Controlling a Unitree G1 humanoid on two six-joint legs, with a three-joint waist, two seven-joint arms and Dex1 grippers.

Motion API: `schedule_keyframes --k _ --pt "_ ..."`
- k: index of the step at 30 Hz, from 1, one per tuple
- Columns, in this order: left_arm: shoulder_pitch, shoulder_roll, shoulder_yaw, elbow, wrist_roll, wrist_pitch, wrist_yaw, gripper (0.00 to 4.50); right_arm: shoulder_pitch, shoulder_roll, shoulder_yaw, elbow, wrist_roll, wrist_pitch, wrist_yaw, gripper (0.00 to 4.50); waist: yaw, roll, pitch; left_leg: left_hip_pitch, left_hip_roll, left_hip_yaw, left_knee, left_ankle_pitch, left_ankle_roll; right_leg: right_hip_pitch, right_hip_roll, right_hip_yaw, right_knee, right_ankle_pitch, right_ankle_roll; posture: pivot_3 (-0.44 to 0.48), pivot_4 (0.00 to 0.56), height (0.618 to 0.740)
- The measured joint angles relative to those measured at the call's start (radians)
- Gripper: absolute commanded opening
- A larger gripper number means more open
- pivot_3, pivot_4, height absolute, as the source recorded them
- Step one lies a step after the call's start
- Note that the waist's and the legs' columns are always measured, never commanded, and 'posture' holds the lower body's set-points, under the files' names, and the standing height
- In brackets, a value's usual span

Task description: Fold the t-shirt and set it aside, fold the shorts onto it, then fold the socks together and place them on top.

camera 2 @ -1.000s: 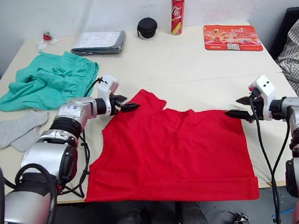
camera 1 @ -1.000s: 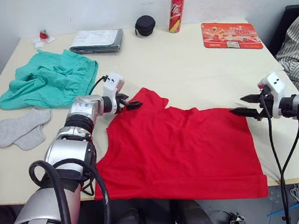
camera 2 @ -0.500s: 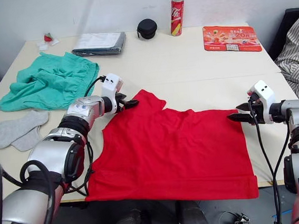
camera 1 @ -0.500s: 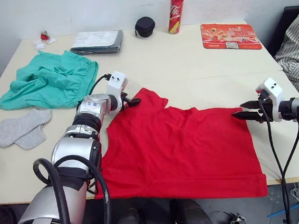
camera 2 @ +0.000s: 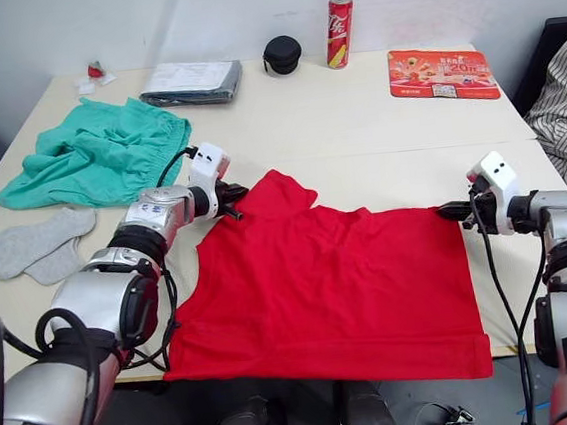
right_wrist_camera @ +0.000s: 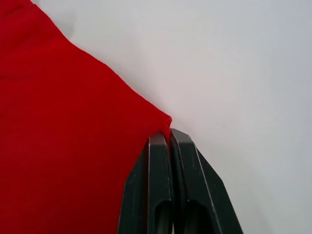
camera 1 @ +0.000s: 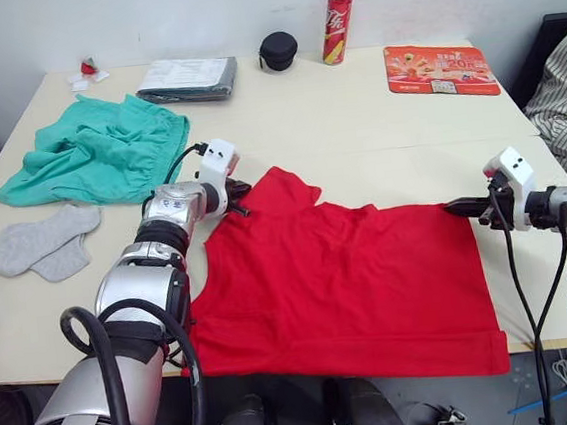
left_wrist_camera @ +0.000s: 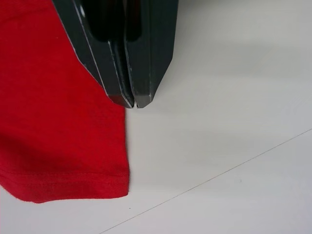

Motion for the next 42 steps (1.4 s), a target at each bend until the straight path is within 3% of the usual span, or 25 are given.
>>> schedule_keyframes --k 10,13,20,28,31,38,42 --pt "0.019 0.014 0.094 0.007 -0.051 -0.002 -0.066 0.06 0.049 -0.019 -0.044 -0.026 0.008 -0.066 0.022 0.0 -0.001 0.0 0.0 0.0 0.0 0.0 0.0 0.0 0.0 0.0 0.0 -0.002 0.0 0.0 0.0 0.0 0.15 0.74" --pt "0.019 0.015 0.127 0.007 -0.072 0.007 -0.065 0.66 0.076 -0.019 -0.05 -0.04 0.014 -0.066 0.029 0.0 0.0 0.0 0.0 0.0 0.0 0.0 0.0 0.0 0.0 0.0 0.0 -0.003 0.0 0.0 0.0 0.0 0.15 0.74" --pt "0.015 0.0 0.145 0.006 -0.084 0.047 -0.082 2.87 0.108 -0.019 -0.056 -0.071 0.025 -0.066 0.03 0.0 0.0 0.0 0.0 0.0 0.0 0.0 0.0 0.0 0.0 0.0 0.0 -0.003 0.0 0.0 0.0 0.0 0.15 0.74" --pt "-0.007 -0.028 0.038 0.002 0.014 0.014 -0.064 2.87 0.118 -0.019 -0.059 -0.089 0.032 -0.066 0.031 0.0 0.002 0.0 0.0 0.0 0.0 0.0 0.002 0.0 0.0 0.001 0.0 -0.003 0.001 0.0 0.0 0.0 0.15 0.74" --pt "-0.011 -0.042 0.037 0.001 0.015 0.025 -0.075 2.29 0.119 -0.019 -0.059 -0.104 0.034 -0.065 0.031 0.0 0.003 0.0 0.0 0.0 0.0 0.0 0.002 0.0 0.0 0.001 0.0 -0.003 0.001 0.0 0.0 0.0 0.15 0.74" --pt "-0.014 -0.057 0.037 0.001 0.015 0.049 -0.098 0.03 0.131 -0.019 -0.059 -0.116 0.036 -0.064 0.031 0.0 0.003 0.0 0.0 0.0 0.0 -0.001 0.002 0.0 0.0 0.001 0.0 -0.003 0.001 0.0 0.0 0.0 0.15 0.74" --pt "-0.013 -0.055 0.04 0.002 0.013 0.038 -0.094 0.03 0.143 -0.019 -0.059 -0.116 0.036 -0.064 0.031 0.0 0.002 0.0 0.0 0.0 0.0 -0.001 0.002 0.0 0.0 0.001 0.0 -0.003 0.001 0.0 0.0 0.0 0.15 0.74"
